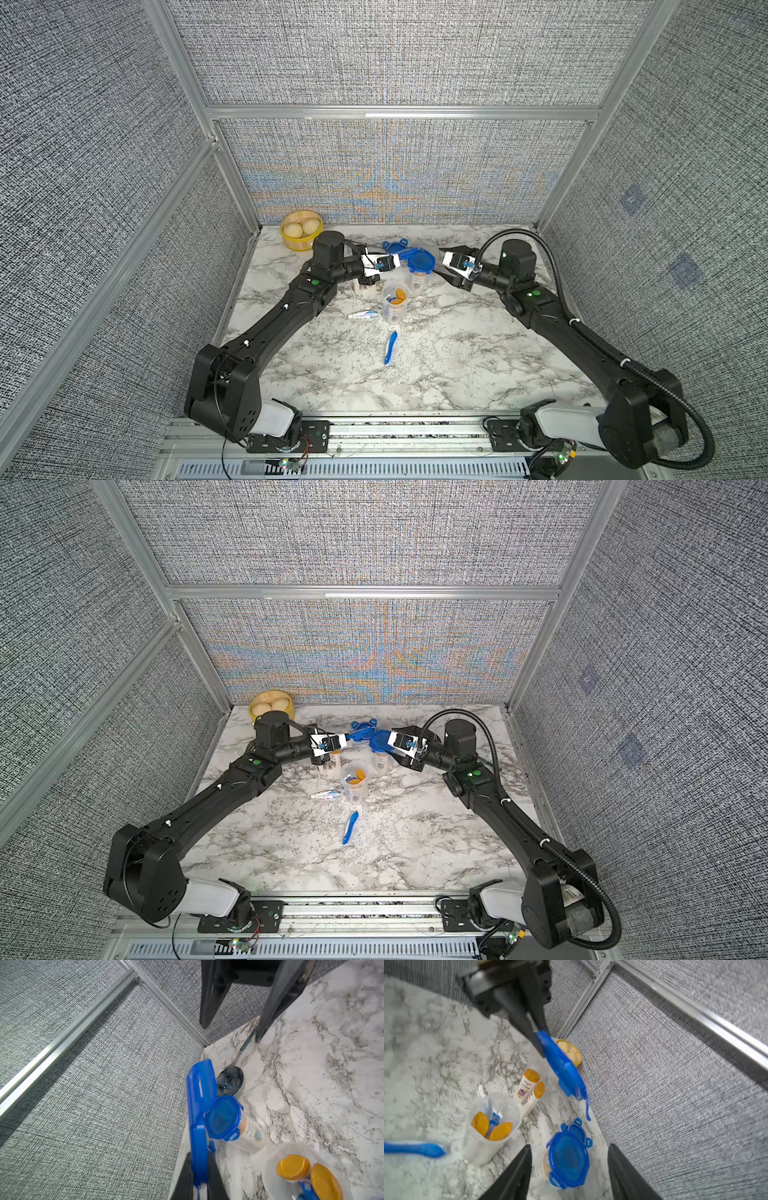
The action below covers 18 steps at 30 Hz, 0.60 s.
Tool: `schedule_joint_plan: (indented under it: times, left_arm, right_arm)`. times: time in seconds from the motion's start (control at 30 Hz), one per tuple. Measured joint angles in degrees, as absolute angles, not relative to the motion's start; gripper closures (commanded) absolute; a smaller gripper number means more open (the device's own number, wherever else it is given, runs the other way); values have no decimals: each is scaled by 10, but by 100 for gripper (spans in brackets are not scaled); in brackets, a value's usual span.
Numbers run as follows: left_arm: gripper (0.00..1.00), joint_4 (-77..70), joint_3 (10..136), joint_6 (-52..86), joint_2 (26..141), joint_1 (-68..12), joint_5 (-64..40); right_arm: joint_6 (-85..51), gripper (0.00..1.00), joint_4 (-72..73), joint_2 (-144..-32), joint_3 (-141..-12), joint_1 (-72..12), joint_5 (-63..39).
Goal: Pack away toiletry kits
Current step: Pick up the lid from the center of the board.
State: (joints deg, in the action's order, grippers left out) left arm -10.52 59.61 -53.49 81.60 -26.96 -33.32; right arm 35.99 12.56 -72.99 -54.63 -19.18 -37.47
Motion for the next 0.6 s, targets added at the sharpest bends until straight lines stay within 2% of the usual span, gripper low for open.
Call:
schedule_joint_plan:
  times: [0.13, 0.33, 0.43, 0.6]
  left_arm:
    - [100, -187, 560, -544, 815, -297, -239]
    - [100, -330, 532, -584, 840, -319, -117]
    - [100, -374, 532, -604, 852, -325, -78]
    - [100, -423, 532, -641, 869, -335, -54]
  right_arm:
    - [60, 46, 132, -739, -606, -216, -348]
    - [-306, 47, 115, -753, -647, -236, -329]
    - [-441, 47, 97, -758, -642, -233, -312]
    - [-576, 48, 82, -770, -644, -234, -305]
